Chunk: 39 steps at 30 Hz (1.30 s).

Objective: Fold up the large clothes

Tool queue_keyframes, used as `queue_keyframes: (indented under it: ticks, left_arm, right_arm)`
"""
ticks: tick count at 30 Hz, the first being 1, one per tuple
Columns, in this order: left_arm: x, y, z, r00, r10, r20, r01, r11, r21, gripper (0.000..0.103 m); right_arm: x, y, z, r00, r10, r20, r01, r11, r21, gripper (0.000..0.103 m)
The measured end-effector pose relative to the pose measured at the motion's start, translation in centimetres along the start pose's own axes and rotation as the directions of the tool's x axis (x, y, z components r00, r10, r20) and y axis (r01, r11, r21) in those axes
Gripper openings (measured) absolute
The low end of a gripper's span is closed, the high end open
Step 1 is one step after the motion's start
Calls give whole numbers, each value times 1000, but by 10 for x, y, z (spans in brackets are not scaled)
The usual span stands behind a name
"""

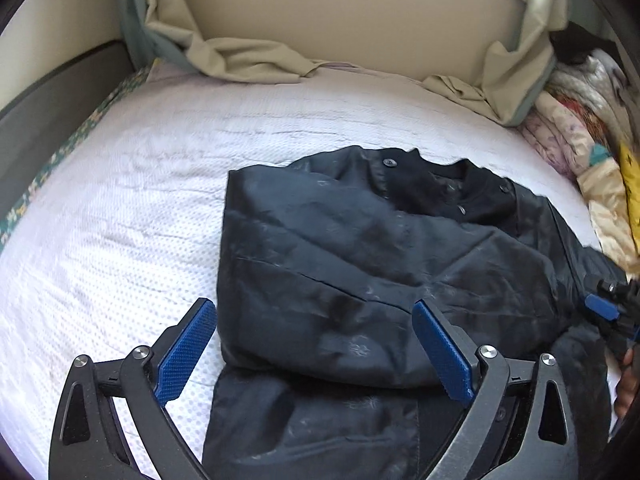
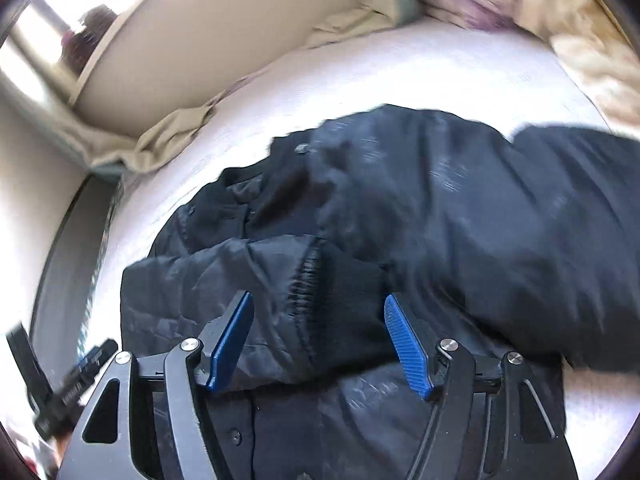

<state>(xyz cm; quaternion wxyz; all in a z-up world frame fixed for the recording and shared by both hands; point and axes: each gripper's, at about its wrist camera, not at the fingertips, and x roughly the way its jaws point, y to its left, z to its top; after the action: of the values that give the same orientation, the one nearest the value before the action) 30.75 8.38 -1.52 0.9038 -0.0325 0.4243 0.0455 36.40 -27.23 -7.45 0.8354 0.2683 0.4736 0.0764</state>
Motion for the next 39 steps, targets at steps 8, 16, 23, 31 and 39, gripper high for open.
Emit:
queue_keyframes:
  ticks: [8,16,23,31,39]
  left_arm:
    - [-11,-23,-7,1000,-13,-1,13,997,70,102]
    - [-2,-30,-19,999,-5,-42,9,995,99,102]
    - [7,-32,-21,997,-31,-75,36,997,69,102]
    - [22,-37,-30,993,-2,-115,12,996,92,102]
    - [30,-31,-33,989,-19,-148,27,998,53,102]
  right_arm:
    - [-51,-35,-4,994,-106,42,102,991,92,69]
    - [-135,-136,-7,963,-238,126,185,924,334,69]
    - [-203,-240,-49,954,-246,173,69,739,670,69]
    - [-205,-295,-96,952,-283,121,40,504,863,69]
    - [-186,-322,-100,929,-300,217,-75,421,904,70]
